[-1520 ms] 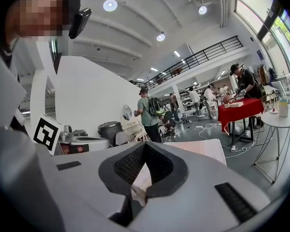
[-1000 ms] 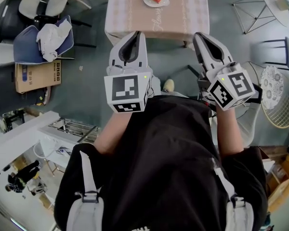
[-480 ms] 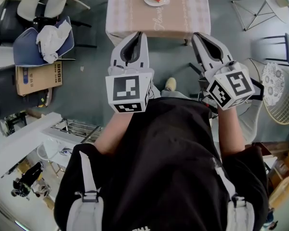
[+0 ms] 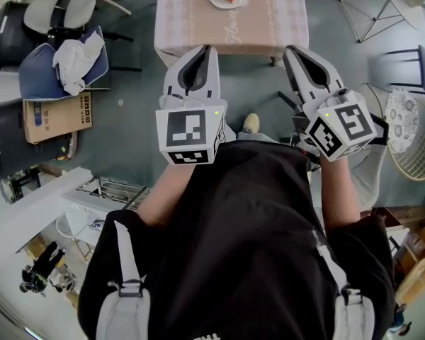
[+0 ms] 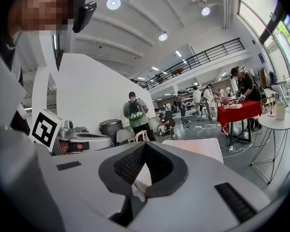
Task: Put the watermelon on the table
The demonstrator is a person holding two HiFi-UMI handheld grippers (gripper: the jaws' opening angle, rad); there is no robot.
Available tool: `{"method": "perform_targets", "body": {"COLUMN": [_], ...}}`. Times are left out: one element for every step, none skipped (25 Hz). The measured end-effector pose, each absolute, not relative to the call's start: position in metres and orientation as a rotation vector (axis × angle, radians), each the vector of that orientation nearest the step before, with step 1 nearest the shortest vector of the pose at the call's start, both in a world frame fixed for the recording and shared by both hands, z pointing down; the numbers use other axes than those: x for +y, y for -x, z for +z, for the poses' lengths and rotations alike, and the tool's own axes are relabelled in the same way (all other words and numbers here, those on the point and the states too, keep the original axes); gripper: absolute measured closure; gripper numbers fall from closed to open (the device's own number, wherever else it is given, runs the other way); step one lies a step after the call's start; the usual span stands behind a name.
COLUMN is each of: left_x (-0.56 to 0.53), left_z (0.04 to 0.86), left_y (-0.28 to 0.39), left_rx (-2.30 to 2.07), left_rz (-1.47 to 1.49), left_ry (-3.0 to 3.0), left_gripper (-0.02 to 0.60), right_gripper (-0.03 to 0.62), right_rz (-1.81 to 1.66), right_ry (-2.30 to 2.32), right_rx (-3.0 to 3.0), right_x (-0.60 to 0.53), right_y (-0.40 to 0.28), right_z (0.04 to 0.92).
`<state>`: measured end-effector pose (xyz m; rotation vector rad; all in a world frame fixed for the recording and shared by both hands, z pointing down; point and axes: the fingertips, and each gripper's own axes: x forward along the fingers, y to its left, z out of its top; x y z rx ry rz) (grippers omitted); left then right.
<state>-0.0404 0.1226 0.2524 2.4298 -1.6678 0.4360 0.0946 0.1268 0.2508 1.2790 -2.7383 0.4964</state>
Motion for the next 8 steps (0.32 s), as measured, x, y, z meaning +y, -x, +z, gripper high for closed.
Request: {"method": "perform_targets", "body": {"left_x": [0.1224,0.1221,0.1219,0.1216,0.1213,0.1210,0.1206,0.1203], "left_z": [0.2523,0.2521,0.2521,0.2521,0.2521,0.2522,0.2522,0.2522], "left_y": [0.0397,0.0386,0.0373,0.0358,0.0344,0.0330,0.0317,0.0304], "left_rx": [-1.669,-1.670,-1.671,-1.671,-1.671,-1.670,-1.669,-1.667], "left_rz": [0.436,0.436,0.436,0.437,0.437,0.436,0.434,0.432], "left_ry": [-2.430,-2.430,-2.430,-2.432,-2.433,-2.434,-2.435,-2.436], "left_gripper": [0.569,0.568,0.569,0.569,0.568,0.568,0.569,0.569], "right_gripper": [0.580,0.580,0.580,0.580,0.580,0.580,0.580,0.579], "right_rz": [0.496,0.496,0.496,0.496,0.497,0.497,0.499,0.501], "right_ry": [-1.279,-1.279,-1.278,-1.278,-1.278,-1.280,-1.283,-1.286], "right_rx": [-2.740,-2.743,-2.744,-2.745,-2.744,-2.741,-2.736,-2.731], "right_x": [0.1263,0.1258,0.1254,0.1252,0.1251,0.1249,0.1249,0.1248], "right_y": [-0.0954,-0.0963,-0.0974,-0.0984,-0.0995,-0.1007,-0.1019,-0.1031], "right_z": [0.2505,0.2503,0.2503,0.2506,0.2511,0.2515,0.2518,0.2522]}}
